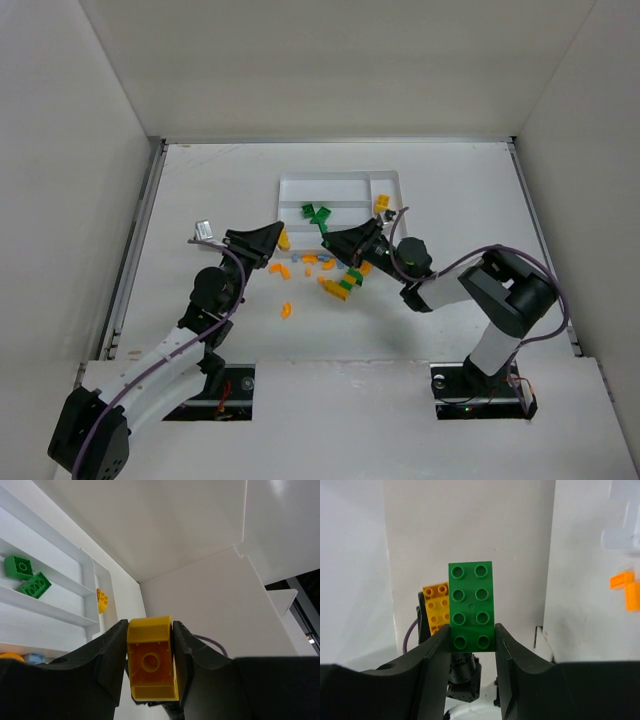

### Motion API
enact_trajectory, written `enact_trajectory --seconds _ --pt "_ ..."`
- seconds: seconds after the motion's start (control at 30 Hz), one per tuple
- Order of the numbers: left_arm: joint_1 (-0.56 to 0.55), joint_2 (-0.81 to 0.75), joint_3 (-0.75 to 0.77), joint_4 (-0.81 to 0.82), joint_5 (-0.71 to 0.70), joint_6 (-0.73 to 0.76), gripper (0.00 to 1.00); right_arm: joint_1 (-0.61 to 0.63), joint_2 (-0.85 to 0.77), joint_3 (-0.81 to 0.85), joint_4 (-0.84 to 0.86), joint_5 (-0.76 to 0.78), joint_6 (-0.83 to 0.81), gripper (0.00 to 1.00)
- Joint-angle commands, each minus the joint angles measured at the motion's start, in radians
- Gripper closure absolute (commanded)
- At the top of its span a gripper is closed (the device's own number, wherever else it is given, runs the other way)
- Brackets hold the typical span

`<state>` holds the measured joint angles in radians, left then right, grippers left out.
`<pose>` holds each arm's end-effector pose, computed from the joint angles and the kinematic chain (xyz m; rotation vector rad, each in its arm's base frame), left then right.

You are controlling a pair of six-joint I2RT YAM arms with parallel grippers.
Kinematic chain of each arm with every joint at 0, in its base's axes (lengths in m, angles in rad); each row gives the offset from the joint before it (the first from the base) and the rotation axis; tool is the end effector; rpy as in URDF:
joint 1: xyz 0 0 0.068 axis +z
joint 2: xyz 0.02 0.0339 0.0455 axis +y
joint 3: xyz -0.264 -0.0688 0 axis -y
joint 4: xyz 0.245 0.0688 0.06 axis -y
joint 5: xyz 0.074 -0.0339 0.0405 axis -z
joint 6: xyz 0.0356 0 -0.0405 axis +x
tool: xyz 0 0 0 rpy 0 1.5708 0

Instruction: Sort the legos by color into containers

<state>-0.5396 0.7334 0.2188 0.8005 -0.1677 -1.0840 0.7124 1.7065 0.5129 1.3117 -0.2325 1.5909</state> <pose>0.1501 -0.0829 0.2526 -0.5250 1.2991 -1.2694 0.2290 0.2086 0.1822 0.5553 1.7423 1.9505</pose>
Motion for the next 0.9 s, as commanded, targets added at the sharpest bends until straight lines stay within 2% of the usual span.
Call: enact_trajectory --seconds 0.0,0.07,0.17,0.33,0.5,0.63,0.77,0.87 --pt "0.01 -0.023 0.014 0.016 0.066 0.032 0.68 -0.081 -0.036 0.022 0.016 -0.063 -0.087 0.69" --pt "0.01 -0.028 0.017 -0.045 0.088 0.059 0.68 -0.127 -0.053 0.058 -0.134 -0.097 -0.182 0.68" --pt "-0.01 -0.037 0.007 -0.13 0.074 0.088 0.68 -0.167 -0.097 0.14 -0.456 -0.103 -0.382 0.68" --pt "-0.033 -0.057 -0.012 -0.24 0.076 0.14 0.68 -0.164 -0.134 0.34 -0.944 0.017 -0.702 0.68" --pt "-0.069 -0.049 -0.027 -0.274 0.094 0.17 0.67 -0.158 -0.075 0.594 -1.346 0.135 -1.004 0.68" --pt "-0.093 -0.042 -0.038 -0.267 0.091 0.177 0.66 -0.138 0.046 0.801 -1.587 0.243 -1.184 0.68" --pt "-0.099 -0.038 -0.041 -0.259 0.097 0.188 0.66 -0.113 0.165 0.979 -1.744 0.26 -1.299 0.68" --pt "-0.096 -0.045 -0.041 -0.267 0.112 0.188 0.66 -0.11 0.208 1.045 -1.805 0.263 -1.35 0.68"
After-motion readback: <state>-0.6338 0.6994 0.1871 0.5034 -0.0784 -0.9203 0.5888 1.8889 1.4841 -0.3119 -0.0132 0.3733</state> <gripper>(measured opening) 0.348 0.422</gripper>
